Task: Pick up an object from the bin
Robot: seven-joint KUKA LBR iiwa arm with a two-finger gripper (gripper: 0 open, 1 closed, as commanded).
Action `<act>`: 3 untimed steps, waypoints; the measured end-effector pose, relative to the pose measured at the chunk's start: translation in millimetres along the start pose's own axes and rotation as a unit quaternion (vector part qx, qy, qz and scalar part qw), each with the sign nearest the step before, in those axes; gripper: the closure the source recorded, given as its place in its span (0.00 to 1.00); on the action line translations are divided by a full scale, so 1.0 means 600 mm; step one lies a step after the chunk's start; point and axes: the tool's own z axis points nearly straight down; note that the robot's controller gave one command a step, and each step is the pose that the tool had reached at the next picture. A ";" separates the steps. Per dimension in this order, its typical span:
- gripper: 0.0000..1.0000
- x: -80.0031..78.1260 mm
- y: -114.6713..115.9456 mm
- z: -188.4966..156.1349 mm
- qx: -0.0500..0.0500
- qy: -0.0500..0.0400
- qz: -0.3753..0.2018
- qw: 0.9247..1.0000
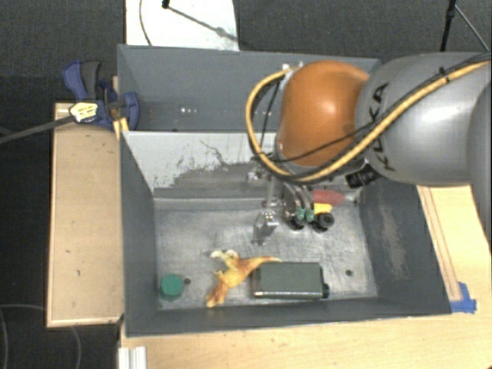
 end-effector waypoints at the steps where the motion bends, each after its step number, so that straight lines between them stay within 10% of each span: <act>1: 0.00 0.043 -0.006 0.100 0.000 -0.001 -0.059 0.998; 2: 0.00 0.085 -0.011 0.094 0.000 0.002 -0.216 0.976; 3: 0.00 0.084 -0.010 0.072 0.000 -0.001 -0.224 0.975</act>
Offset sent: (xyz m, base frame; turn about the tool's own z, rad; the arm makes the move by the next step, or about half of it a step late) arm -0.0585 -0.0076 -0.0445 -0.4703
